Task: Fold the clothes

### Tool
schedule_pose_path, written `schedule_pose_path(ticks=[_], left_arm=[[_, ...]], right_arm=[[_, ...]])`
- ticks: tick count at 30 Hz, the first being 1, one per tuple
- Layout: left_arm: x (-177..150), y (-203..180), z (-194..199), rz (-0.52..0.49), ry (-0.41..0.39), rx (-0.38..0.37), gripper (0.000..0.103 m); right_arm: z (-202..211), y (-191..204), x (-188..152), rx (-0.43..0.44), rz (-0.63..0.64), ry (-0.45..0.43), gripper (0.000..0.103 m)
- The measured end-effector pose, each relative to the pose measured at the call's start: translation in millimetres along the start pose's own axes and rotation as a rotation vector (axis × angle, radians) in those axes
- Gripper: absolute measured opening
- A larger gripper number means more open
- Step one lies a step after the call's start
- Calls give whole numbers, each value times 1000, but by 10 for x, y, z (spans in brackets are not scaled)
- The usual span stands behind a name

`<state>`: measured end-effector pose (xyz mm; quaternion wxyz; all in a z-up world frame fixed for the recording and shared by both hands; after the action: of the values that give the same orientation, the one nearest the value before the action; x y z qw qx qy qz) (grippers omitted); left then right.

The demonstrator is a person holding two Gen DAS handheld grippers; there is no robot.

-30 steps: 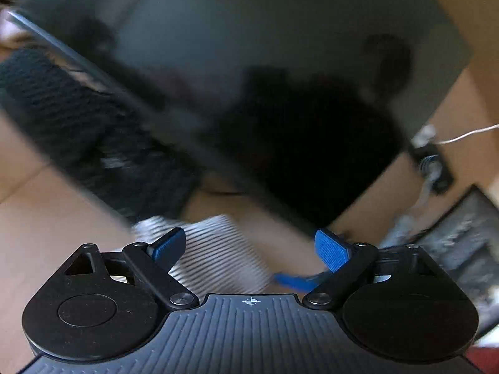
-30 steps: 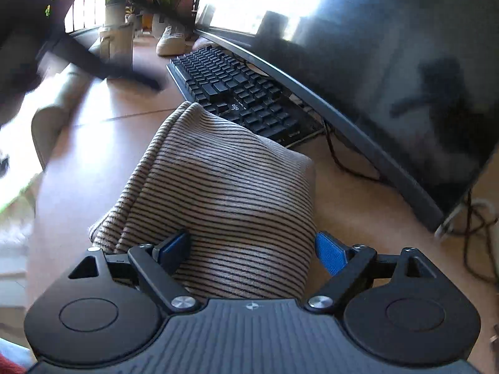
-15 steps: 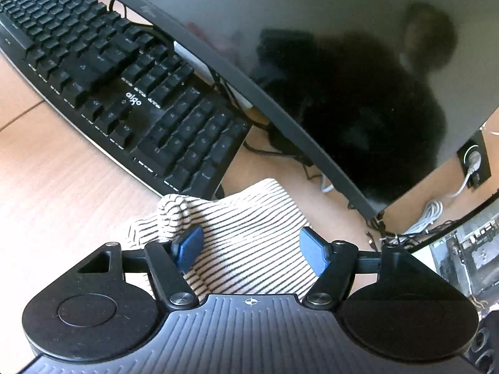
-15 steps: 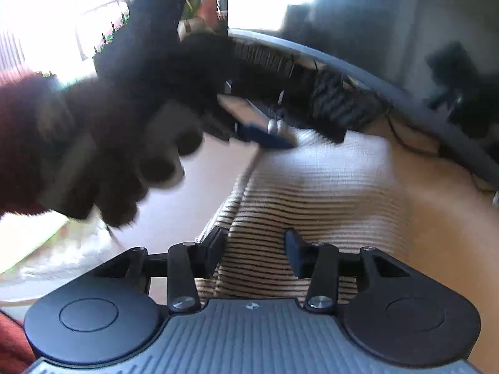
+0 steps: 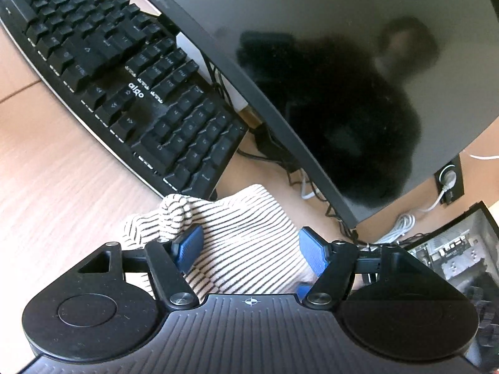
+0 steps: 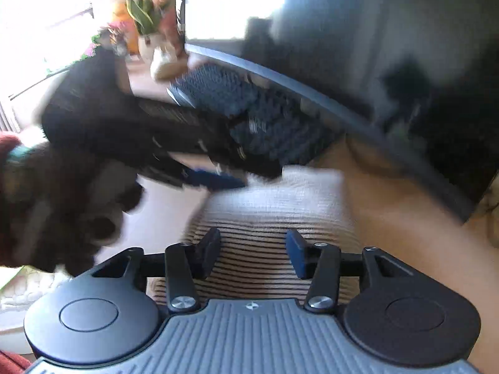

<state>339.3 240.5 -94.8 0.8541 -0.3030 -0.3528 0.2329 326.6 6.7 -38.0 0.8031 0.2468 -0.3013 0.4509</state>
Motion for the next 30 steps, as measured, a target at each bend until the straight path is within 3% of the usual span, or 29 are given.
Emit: schedule_pose_path(ticks=[2, 5, 10, 12, 13, 15, 18, 19, 23, 25, 28, 30], left_arm=[[-1, 8, -8, -6, 0, 1, 73], [0, 17, -4, -12, 6, -6, 73], [-8, 27, 17, -17, 9, -19, 73], [6, 36, 2, -11, 10, -23, 73], [8, 41, 6, -10, 11, -25, 73], [9, 47, 13, -9, 13, -28, 73], [3, 59, 30, -10, 14, -32, 73], [1, 71, 36, -5, 14, -38, 73], [-3, 120, 51, 14, 16, -62, 73], [-2, 135, 50, 19, 16, -69, 73], [3, 139, 43, 17, 17, -74, 74], [3, 146, 44, 18, 19, -78, 74]], right_arm=[[-119, 51, -15, -17, 27, 9, 59], [-113, 231, 33, -70, 77, 31, 59], [47, 372, 167, -55, 116, -9, 59], [-30, 415, 127, -55, 127, 22, 59], [-113, 431, 78, -61, 135, 54, 62], [-288, 540, -84, -100, 235, 68, 88], [-426, 837, -243, -200, 440, 109, 93], [-376, 855, -227, -189, 437, 100, 93], [0, 581, 46, -81, 210, 25, 77], [175, 396, 194, -69, 95, -27, 77], [125, 79, 261, -40, -82, -22, 70], [-30, -78, 161, 14, -209, 3, 71]])
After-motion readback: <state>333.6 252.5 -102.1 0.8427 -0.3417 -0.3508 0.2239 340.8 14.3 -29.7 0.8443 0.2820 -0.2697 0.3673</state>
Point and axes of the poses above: each gripper's, at about its wrist camera, not at the fingertips, and z roughly against the way its jaws point, y to its left, x to its top, the point moved 2 cm from there along -z, roughly the way its jaws point, and after that the axes turned 7 degrees about x, right-handed, at the moved point
